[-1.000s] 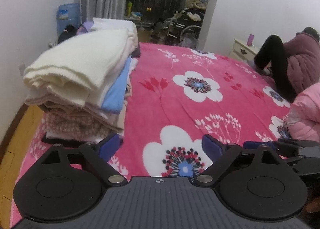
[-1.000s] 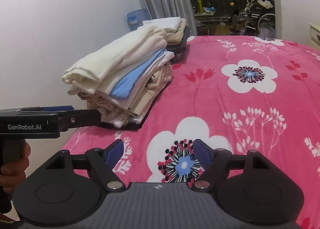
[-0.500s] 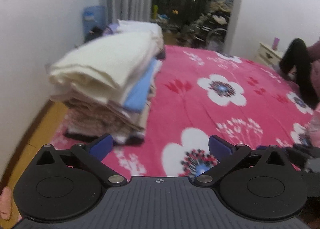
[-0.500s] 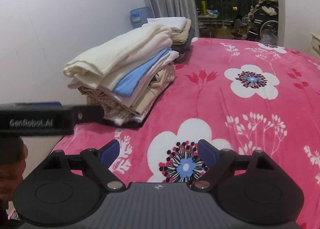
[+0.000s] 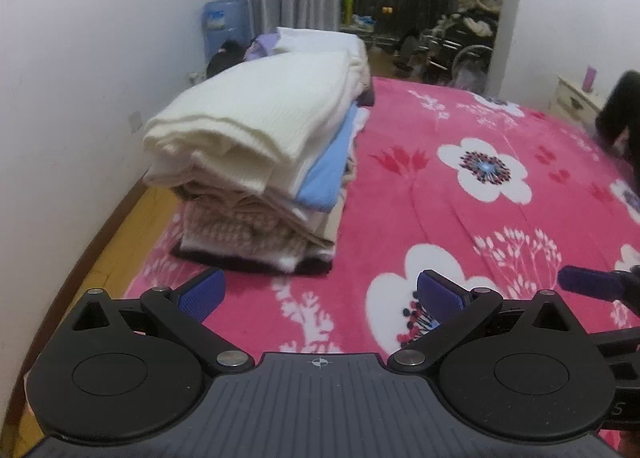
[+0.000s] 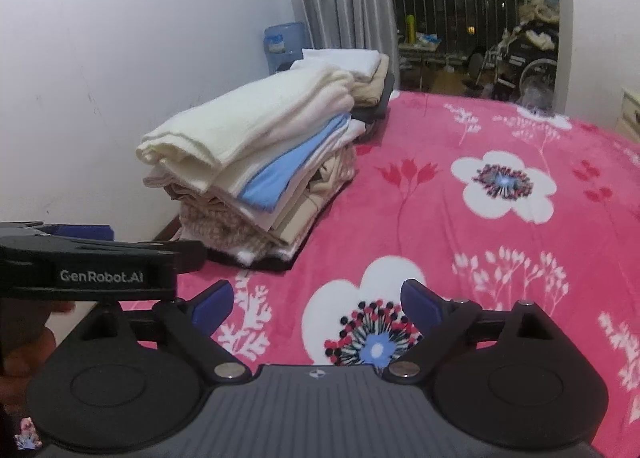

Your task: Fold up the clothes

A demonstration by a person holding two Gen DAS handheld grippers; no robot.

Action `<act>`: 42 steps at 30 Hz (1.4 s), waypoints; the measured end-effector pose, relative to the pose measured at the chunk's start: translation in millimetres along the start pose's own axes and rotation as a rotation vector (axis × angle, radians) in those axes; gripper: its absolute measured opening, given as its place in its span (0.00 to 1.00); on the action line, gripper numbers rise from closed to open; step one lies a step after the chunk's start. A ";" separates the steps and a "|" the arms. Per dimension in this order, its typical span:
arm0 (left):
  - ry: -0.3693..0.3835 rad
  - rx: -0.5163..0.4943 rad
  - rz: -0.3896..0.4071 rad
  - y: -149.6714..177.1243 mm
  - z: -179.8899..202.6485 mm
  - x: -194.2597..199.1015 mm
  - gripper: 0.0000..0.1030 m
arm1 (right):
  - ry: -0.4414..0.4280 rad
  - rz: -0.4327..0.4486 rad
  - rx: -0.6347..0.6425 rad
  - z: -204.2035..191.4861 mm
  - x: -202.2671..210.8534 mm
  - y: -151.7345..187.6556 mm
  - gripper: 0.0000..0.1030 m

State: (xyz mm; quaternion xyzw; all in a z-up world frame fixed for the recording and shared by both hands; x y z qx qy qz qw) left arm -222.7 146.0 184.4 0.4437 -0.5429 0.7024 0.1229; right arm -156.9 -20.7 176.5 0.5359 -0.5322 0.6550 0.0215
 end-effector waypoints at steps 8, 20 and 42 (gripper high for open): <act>-0.045 0.027 -0.066 -2.7 -15.5 -6.3 1.00 | 0.096 0.037 -0.008 -1.2 3.2 -6.3 0.96; -0.079 0.059 -0.099 -4.1 -33.3 -18.0 1.00 | 0.114 0.096 0.103 -24.5 0.2 -22.1 0.96; -0.102 0.066 -0.086 -8.5 -39.5 -22.2 1.00 | 0.073 0.007 0.145 -36.3 -13.6 -21.9 0.98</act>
Point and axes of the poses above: each gripper's, at about its wrist camera, not at the fingertips, and x roughly against the way its jaws point, z to its right, y to its underside, the point moved 3 cm from there along -x, roughly the way its jaws point, and after that the axes turned 8 degrees about -z, right-handed, at the moved point
